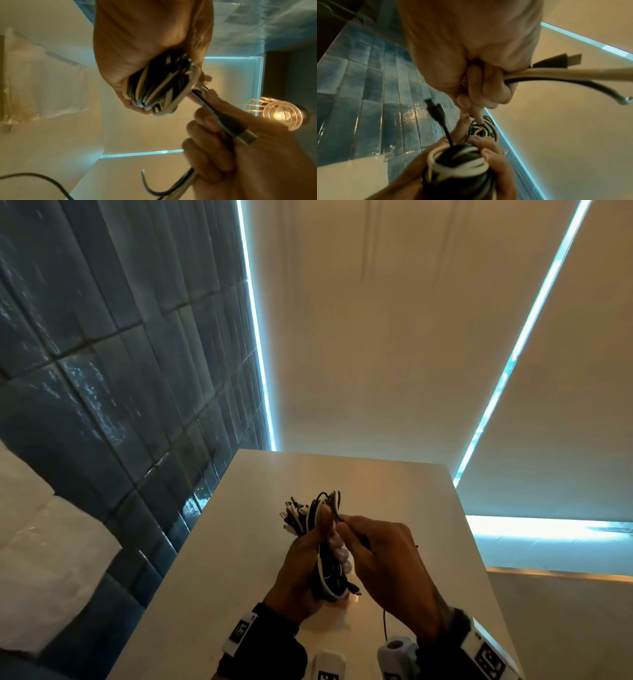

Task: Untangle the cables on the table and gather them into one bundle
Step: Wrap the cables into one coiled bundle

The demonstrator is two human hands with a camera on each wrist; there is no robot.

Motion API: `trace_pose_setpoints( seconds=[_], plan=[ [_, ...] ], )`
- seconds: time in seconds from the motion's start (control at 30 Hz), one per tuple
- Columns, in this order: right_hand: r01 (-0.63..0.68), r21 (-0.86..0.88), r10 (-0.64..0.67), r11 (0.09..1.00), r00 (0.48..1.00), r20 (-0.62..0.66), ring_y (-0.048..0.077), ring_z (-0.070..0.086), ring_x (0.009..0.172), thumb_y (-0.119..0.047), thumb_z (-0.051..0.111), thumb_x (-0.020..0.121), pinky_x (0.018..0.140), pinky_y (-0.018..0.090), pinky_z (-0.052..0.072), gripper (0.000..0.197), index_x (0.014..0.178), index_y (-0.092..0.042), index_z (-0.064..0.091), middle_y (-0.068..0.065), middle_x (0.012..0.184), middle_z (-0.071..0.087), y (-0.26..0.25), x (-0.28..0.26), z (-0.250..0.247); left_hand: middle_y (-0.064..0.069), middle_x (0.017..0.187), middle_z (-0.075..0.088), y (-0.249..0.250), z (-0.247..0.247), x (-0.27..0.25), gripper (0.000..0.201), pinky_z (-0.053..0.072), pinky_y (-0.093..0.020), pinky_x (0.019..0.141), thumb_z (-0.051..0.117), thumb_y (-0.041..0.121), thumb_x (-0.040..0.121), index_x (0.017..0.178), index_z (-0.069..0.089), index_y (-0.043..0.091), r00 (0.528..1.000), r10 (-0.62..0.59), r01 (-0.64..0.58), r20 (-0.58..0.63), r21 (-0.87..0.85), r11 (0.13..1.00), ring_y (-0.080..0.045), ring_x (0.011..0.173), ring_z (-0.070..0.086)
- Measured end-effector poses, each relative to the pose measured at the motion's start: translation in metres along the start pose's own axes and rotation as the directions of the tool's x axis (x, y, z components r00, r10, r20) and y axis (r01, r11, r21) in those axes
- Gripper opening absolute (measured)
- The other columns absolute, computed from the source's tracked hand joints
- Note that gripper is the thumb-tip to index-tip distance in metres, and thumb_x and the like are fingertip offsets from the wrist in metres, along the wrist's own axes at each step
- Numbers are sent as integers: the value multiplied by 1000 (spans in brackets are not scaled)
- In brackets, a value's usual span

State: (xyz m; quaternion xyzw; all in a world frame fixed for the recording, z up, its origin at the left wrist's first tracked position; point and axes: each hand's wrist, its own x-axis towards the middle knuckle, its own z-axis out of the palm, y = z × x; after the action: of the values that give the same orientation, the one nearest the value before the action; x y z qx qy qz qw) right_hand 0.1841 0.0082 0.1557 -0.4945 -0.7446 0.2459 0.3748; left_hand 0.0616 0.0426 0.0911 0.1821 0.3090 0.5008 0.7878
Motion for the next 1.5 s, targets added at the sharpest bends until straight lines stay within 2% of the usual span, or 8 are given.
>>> trace_pose_setpoints(
  seconds=[0.3,0.47,0.67,0.77,0.9,1.13,1.33,1.5],
  plan=[
    [162,-515,93,842,896,434,26,60,104,-15,45,100,90,34,46,25,120,-5,54,11,117,60,-19,3,7,-1,62,55,8,4,-5,11,45,-30,57,72,11,72,73,61,13,993,46,-16,-104,271,962,-15,55,55],
    [161,-516,73,842,912,404,16,50,79,-19,43,99,61,21,37,24,122,-14,45,3,108,56,-17,-7,13,-6,56,45,17,1,9,23,39,-27,46,62,-5,76,61,52,9,909,267,-158,-320,329,931,-16,43,43],
    [-168,-7,166,986,960,226,5,54,61,-29,44,101,59,27,46,28,91,-21,68,-7,68,57,10,-25,19,-8,55,47,40,-11,22,23,43,-27,43,63,4,77,58,50,7,846,315,-253,-429,196,947,-21,42,45],
    [-401,458,288,793,910,298,0,43,46,-16,43,102,48,12,40,30,99,-6,71,3,62,42,12,-28,17,-6,59,50,38,-10,21,21,45,-29,46,65,6,79,63,52,8,834,323,-286,-448,148,947,-19,47,48],
    [-457,550,194,699,862,469,4,39,51,-21,44,100,50,16,32,29,117,-21,68,-9,60,50,21,-31,19,-4,66,52,36,-11,22,18,45,-34,58,67,9,80,68,54,11,820,319,-299,-475,119,947,-19,59,51],
    [-577,539,107,614,738,667,13,34,50,-20,52,97,49,25,28,24,87,-22,74,1,62,48,44,-25,18,-7,59,52,36,8,9,22,45,-33,63,64,14,82,63,54,7,929,237,-229,-284,62,972,-19,54,51],
    [-506,304,182,807,703,687,11,33,50,-24,60,88,47,26,23,24,94,-6,75,5,66,49,54,-11,-10,-2,50,46,37,19,-11,23,43,-25,49,60,-1,75,59,50,13,995,93,-93,23,2,996,-14,43,47],
    [-263,34,172,964,716,677,5,48,53,-24,67,88,53,20,39,11,86,-19,77,-7,59,60,45,8,-25,-7,57,51,40,23,-25,20,48,-30,58,69,2,61,74,58,10,974,-37,-52,224,379,924,-19,52,52]
  ],
)
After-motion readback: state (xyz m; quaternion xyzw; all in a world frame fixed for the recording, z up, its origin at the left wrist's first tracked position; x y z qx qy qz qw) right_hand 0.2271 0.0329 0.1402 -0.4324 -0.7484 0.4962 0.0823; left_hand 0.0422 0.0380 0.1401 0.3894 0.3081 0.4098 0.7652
